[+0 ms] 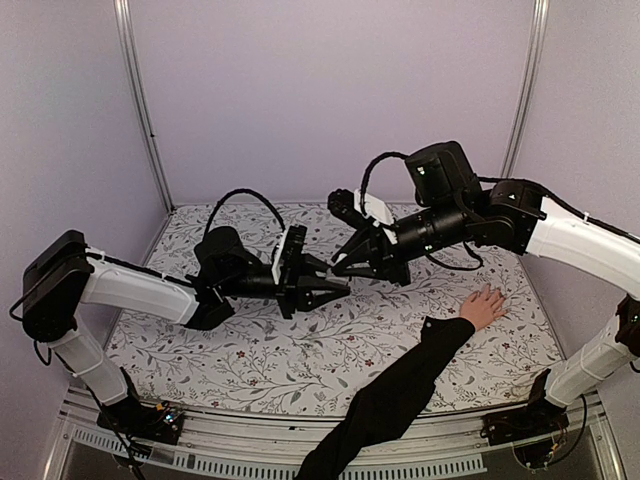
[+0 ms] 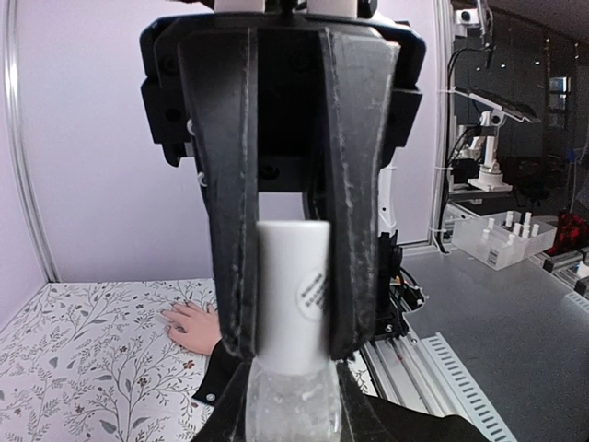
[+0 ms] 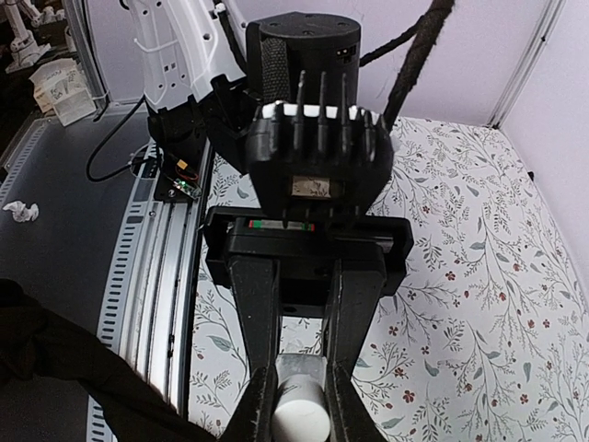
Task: Paint the nails
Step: Close the nail polish bottle.
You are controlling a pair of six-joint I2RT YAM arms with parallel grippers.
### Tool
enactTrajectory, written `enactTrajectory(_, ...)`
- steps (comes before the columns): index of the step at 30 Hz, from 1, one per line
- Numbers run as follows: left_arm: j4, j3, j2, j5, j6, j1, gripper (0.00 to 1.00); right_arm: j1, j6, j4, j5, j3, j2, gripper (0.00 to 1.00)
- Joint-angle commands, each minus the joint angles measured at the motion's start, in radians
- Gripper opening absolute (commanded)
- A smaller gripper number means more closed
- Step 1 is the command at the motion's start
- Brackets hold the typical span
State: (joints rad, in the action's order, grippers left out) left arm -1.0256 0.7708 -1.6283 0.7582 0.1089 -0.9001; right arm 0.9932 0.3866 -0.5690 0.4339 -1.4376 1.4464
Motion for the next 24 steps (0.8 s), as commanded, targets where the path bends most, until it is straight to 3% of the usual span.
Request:
enactTrajectory(1, -0.040, 0.045, -0.002, -0.002, -0.003, 0.006, 0.00, -0.024, -0.026, -0.033, 0.058, -0.043, -0.001, 0.01)
enactTrajectory(13, 0.046, 0.077, -0.011, -0.014, -0.014, 0.006, 0.00, -0.028, -0.020, -0.084, 0.019, -0.066, -0.001, 0.00)
enactTrajectory(24, 0.046, 0.100, -0.030, 0.011, -0.009, 0.003, 0.00, -0.027, -0.007, -0.088, 0.049, -0.063, 0.026, 0.13)
